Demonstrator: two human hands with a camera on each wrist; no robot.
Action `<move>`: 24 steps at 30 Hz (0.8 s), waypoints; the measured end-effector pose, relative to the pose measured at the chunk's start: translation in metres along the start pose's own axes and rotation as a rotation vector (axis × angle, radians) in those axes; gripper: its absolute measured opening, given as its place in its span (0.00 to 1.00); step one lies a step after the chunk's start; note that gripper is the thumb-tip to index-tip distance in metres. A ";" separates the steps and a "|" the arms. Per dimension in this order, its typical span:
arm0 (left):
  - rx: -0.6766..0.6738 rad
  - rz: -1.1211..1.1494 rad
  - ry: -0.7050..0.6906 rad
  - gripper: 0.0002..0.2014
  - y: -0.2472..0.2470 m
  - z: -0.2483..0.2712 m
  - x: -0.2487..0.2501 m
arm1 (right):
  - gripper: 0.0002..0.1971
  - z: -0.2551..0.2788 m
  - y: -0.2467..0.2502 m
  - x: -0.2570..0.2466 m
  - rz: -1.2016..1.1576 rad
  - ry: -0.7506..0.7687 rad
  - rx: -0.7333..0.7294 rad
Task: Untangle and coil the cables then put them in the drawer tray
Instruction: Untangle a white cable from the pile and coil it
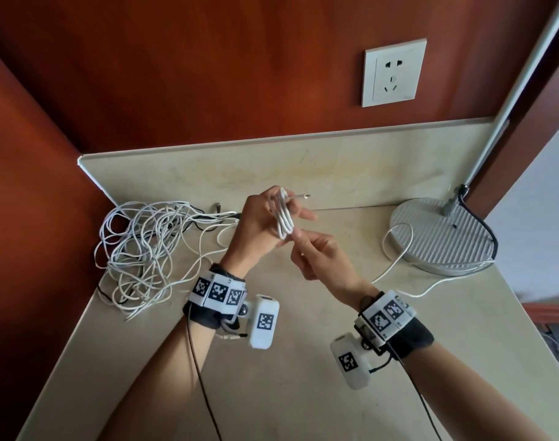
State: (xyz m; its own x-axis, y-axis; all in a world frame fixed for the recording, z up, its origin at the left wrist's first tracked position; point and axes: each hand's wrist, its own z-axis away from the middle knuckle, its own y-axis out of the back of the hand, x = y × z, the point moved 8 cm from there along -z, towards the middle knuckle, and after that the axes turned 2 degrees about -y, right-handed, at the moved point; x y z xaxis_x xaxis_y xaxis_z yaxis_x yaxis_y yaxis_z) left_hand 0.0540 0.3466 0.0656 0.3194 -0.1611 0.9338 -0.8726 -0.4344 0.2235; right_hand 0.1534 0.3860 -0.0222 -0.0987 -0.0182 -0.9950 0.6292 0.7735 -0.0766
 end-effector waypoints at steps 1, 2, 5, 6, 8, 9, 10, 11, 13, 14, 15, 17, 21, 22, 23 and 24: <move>0.048 -0.001 0.015 0.22 0.005 -0.003 -0.004 | 0.23 0.002 -0.004 0.003 0.106 -0.004 -0.020; 0.092 -0.042 0.038 0.15 0.013 -0.006 -0.010 | 0.25 0.005 -0.010 0.005 0.220 -0.006 -0.043; 0.132 -0.084 0.050 0.14 0.036 -0.021 -0.031 | 0.19 0.022 -0.027 0.012 0.517 0.018 -0.106; 0.141 -0.167 0.084 0.10 0.042 -0.024 -0.043 | 0.16 0.026 -0.031 0.011 0.595 0.036 -0.115; 0.153 -0.308 0.073 0.16 0.048 -0.027 -0.057 | 0.12 0.032 -0.035 0.002 0.734 0.088 -0.127; 0.143 -0.387 0.079 0.25 0.047 -0.025 -0.066 | 0.11 0.033 -0.036 -0.007 0.810 0.114 -0.125; 0.105 -0.426 0.088 0.28 0.045 -0.021 -0.072 | 0.11 0.032 -0.035 -0.017 0.903 0.148 -0.111; 0.072 -0.473 0.064 0.24 0.040 -0.016 -0.077 | 0.13 0.030 -0.031 -0.028 0.999 0.191 -0.091; -0.102 -0.483 0.049 0.12 0.024 -0.009 -0.081 | 0.16 0.027 -0.018 -0.055 1.117 0.316 -0.023; -0.202 -0.510 0.066 0.11 0.016 -0.008 -0.086 | 0.17 0.026 -0.010 -0.067 1.133 0.375 0.012; -0.323 -0.577 0.077 0.13 0.006 -0.003 -0.088 | 0.18 0.024 0.000 -0.074 1.129 0.416 0.046; -0.525 -0.758 0.205 0.13 -0.004 0.012 -0.101 | 0.22 0.017 0.015 -0.081 1.080 0.445 0.078; -0.630 -0.384 0.217 0.08 -0.024 0.044 -0.068 | 0.23 -0.006 0.024 -0.067 0.721 0.316 -0.109; -0.615 -0.303 0.207 0.09 -0.025 0.048 -0.056 | 0.20 -0.011 0.024 -0.060 0.561 0.228 -0.175; -0.596 -0.289 0.190 0.12 -0.026 0.049 -0.050 | 0.17 -0.013 0.025 -0.055 0.412 0.169 -0.222; -0.580 -0.326 0.170 0.15 -0.025 0.049 -0.048 | 0.13 -0.014 0.025 -0.053 0.299 0.156 -0.244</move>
State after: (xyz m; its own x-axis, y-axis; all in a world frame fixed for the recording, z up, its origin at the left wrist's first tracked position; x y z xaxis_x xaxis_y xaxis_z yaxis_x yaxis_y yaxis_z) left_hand 0.0780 0.3220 0.0015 0.5780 0.0587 0.8139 -0.8138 0.1153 0.5696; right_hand 0.1635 0.4151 0.0291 -0.0668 0.3117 -0.9478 0.4487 0.8579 0.2505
